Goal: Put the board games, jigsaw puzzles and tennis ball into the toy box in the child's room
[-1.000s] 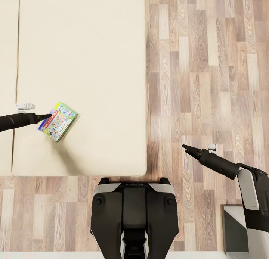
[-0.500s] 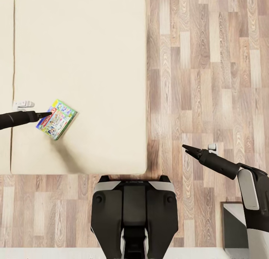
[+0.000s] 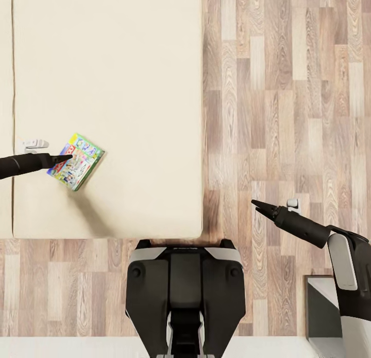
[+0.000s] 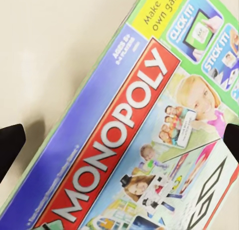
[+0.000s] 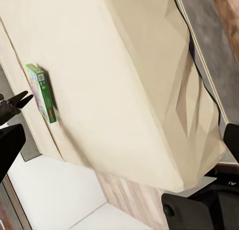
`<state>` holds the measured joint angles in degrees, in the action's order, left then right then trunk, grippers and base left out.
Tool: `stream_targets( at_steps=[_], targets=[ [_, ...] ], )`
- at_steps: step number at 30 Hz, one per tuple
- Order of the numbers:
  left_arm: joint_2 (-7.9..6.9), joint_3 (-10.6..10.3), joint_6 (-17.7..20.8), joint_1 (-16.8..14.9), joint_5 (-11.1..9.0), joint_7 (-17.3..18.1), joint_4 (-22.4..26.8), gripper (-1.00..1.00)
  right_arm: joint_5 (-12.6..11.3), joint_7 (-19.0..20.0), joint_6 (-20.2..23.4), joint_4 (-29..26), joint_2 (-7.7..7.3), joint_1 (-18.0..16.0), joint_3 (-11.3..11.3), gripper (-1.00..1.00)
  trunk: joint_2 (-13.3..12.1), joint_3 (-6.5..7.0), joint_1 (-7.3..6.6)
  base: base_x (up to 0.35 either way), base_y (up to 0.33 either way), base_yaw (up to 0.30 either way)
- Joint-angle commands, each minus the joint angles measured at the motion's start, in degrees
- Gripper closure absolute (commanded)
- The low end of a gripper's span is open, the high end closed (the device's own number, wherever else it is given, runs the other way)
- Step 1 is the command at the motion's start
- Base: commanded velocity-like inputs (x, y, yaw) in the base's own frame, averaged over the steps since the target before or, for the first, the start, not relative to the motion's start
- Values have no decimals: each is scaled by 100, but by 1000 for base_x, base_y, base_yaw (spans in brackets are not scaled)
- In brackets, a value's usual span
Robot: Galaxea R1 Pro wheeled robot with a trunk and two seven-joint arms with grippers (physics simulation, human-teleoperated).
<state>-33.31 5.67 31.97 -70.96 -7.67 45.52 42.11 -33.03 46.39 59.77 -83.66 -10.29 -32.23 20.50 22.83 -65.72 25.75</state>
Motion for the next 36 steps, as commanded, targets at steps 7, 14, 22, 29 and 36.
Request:
stream_targets(
  at_steps=[7,14,22,29,36],
  targets=[
    [-8,-4,34,-3,-33,11,-1,-100,25,36,23,-6,5,-3,7,-100,9,-38,3,0,0,0],
    [-12,-14,30,-2,-40,14,-1,-100,25,26,23,-9,21,-3,5,-100,9,-46,3,0,0,0],
    [-17,-137,15,-3,-42,10,-1,-100,25,20,23,-11,29,-3,0,-100,9,-62,3,0,0,0],
    [-18,-233,-119,-2,-38,11,-1,-100,25,16,23,-7,25,-3,-2,-100,9,-103,3,0,0,0],
    [-18,-268,-164,-4,-32,10,-1,-100,25,-1,18,-2,27,-3,-2,-100,9,-154,3,0,0,0]
  ],
)
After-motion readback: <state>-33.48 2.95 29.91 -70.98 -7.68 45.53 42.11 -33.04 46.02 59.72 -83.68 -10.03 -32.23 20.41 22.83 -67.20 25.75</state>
